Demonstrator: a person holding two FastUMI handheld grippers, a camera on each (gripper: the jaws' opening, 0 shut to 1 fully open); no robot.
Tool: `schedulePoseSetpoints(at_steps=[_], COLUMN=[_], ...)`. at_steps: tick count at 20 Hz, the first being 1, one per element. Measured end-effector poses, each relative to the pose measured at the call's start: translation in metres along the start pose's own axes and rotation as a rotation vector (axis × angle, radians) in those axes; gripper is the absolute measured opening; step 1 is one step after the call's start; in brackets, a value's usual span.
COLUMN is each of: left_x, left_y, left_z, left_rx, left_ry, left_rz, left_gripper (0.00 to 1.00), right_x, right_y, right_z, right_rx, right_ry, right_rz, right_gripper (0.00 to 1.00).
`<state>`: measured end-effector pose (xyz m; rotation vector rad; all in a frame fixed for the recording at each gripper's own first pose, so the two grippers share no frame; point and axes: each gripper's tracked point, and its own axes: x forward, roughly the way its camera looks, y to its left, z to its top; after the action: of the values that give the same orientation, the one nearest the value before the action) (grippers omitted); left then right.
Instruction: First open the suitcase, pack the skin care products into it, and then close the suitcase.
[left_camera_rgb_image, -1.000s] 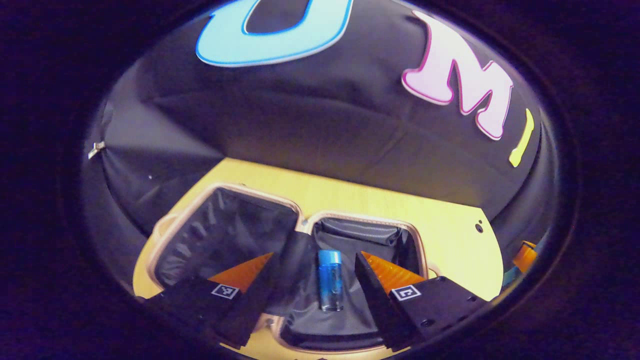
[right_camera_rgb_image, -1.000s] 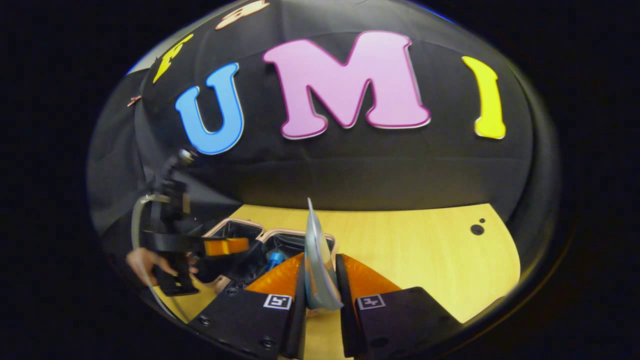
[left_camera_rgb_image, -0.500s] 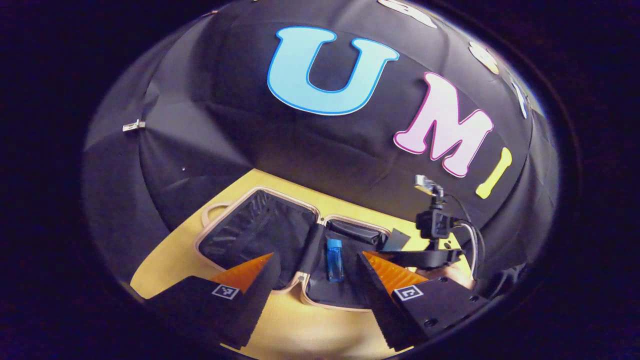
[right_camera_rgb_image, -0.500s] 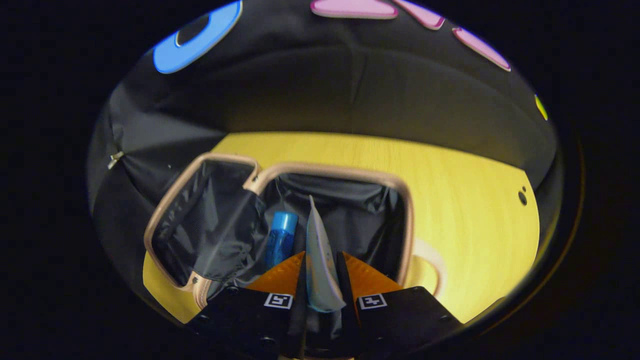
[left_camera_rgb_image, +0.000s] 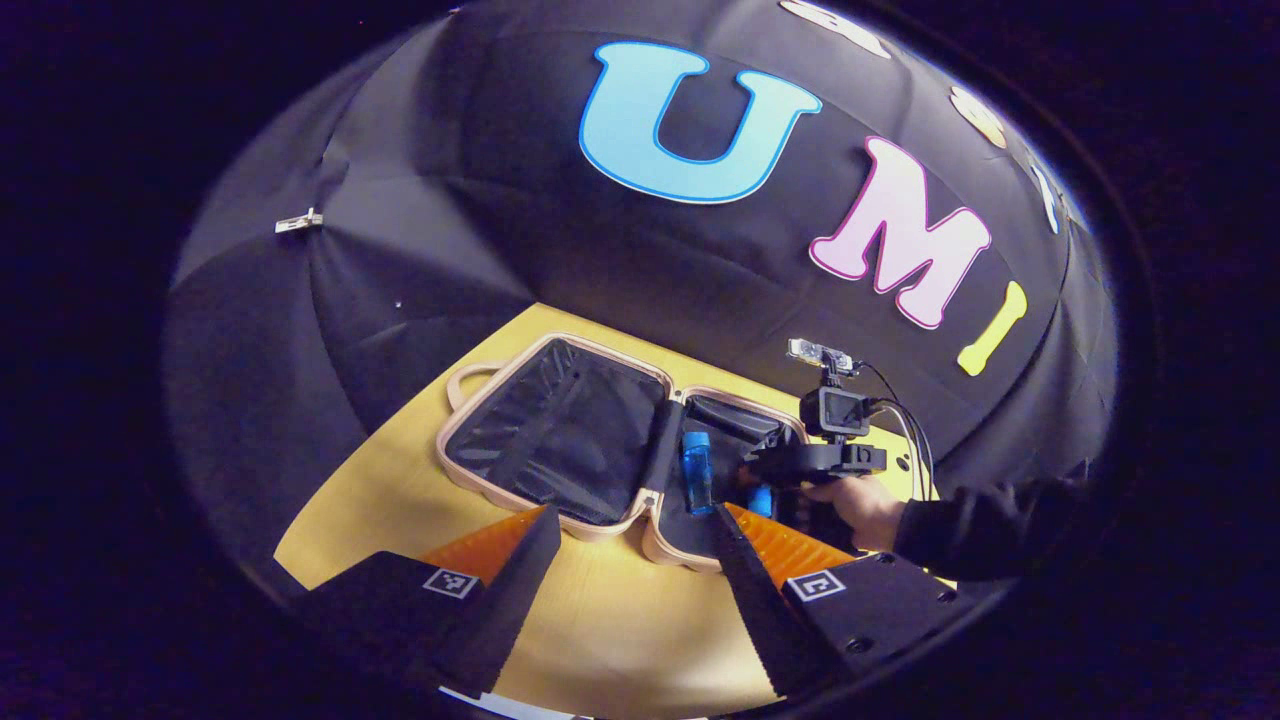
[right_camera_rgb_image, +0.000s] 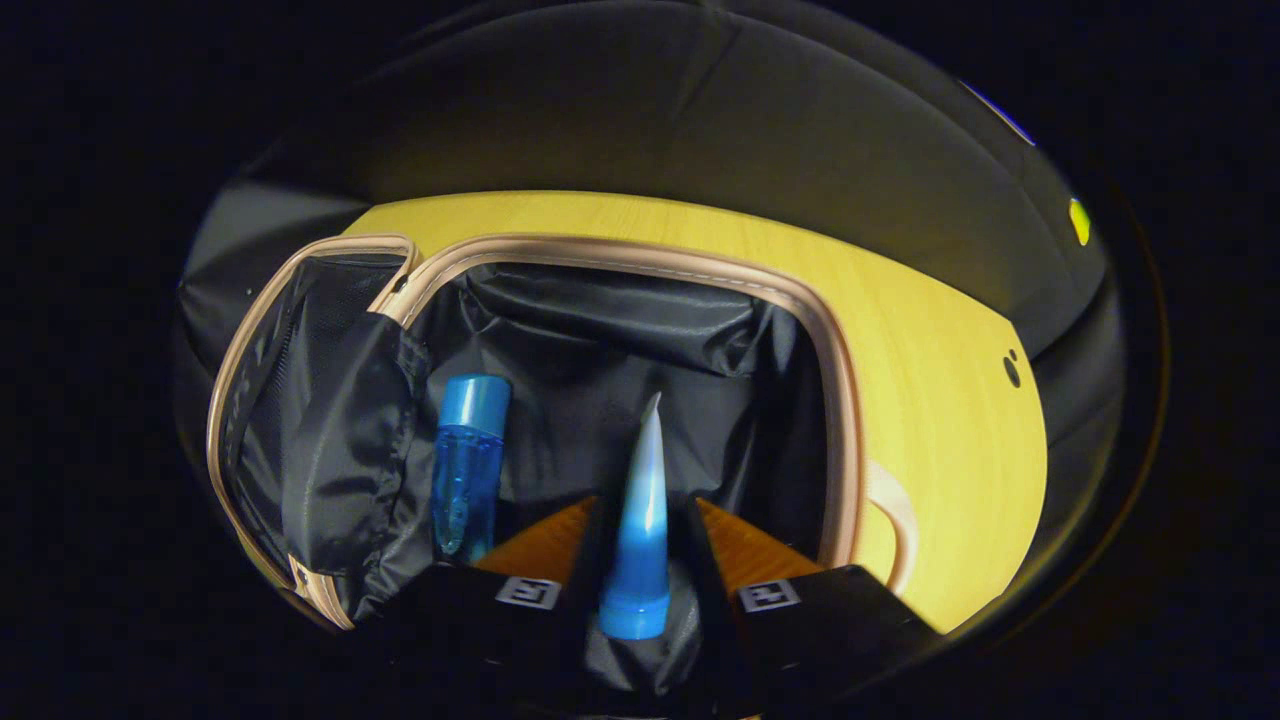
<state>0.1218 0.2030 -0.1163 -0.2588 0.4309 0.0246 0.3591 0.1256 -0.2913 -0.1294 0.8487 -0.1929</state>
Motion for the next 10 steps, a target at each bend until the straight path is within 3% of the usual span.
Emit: schedulePoseSetpoints(at_steps=[2, 4, 8, 10], left_x=[0.01, 0.025, 0.075, 0.112], left_y=[0.032, 0.067, 0.143, 0.165], left_z=[0.013, 0.032, 0.066, 0.075], left_rx=[0.023, 0.034, -0.001, -0.112], left_ry=[-0.015, -0.05, -0.064, -0.056], left_rz=[0.085, 0.133, 0.21, 0.17], left_gripper=[0.96, 0.96, 0.95, 0.95], right_x=[-0.019, -0.052, -0.122, -0.152], right_y=[0.002, 0.005, -0.006, -0.019], right_z=[0.009, 0.018, 0.023, 0.018], right_rx=[0.001, -0.007, -0.013, -0.019], right_ry=[-0.062, -0.151, -0.33, -0.411], right_rz=[0.023, 0.063, 0.109, 0.107], right_gripper=[0.85, 0.98, 0.98, 0.98])
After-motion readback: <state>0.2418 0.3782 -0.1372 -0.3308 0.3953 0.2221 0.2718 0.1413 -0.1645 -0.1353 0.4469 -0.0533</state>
